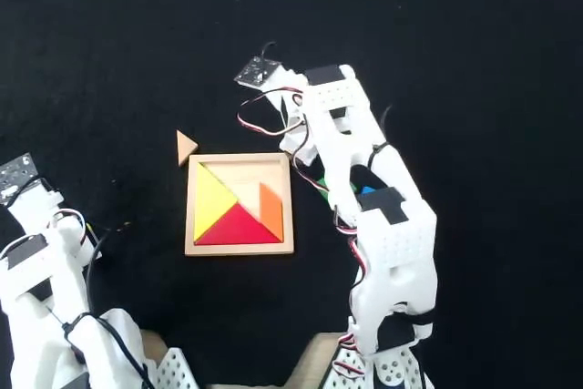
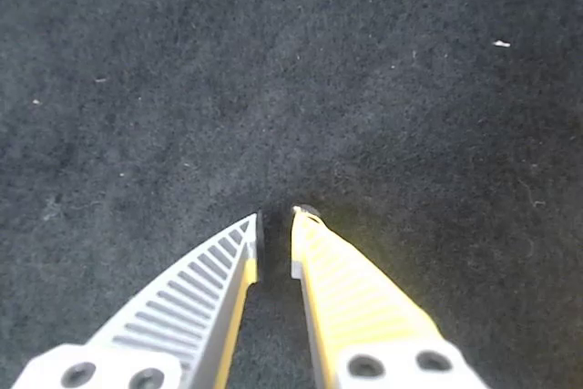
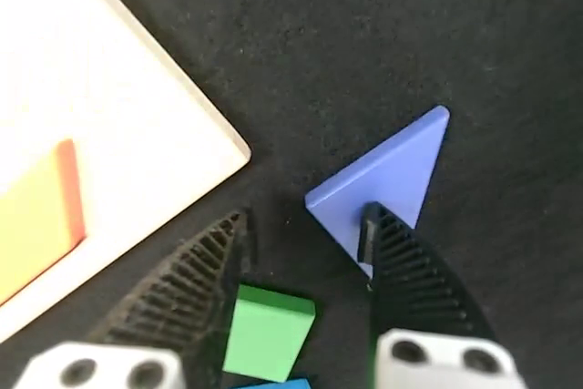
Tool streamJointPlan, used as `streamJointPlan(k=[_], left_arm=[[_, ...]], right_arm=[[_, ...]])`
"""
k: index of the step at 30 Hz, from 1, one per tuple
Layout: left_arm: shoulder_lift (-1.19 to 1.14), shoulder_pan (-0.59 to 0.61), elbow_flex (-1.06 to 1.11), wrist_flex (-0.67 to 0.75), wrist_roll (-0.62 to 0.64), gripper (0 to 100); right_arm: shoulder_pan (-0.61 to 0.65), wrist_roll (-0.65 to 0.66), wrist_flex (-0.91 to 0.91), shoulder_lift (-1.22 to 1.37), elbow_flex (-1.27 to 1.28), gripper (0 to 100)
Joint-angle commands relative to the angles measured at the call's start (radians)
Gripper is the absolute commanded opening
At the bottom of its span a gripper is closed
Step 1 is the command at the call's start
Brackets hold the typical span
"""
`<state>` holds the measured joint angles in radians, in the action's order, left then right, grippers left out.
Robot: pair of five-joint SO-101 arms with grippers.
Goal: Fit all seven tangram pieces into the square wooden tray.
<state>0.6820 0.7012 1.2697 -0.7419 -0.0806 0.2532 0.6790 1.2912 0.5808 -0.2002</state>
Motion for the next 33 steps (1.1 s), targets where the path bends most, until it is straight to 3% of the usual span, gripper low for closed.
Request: streamJointPlan(k=[1,6,12,33], left_arm=[[0.017,0.001,-0.018,0.006,-0.005,8],[0.017,0.001,-0.018,0.006,-0.005,8],[0.017,0.001,-0.018,0.006,-0.005,8],[0.017,0.001,-0.018,0.006,-0.005,8]], right_arm=[[-0.044,0.0,-0.046,0.004,-0.033,19.6],[-0.058,-0.002,-0.043,-0.001,-0.028,29.3],[-0.048,0.054,-0.044,0.004,-0.036,24.3],[-0.043,0.097,0.003,0.122,-0.142,24.0]])
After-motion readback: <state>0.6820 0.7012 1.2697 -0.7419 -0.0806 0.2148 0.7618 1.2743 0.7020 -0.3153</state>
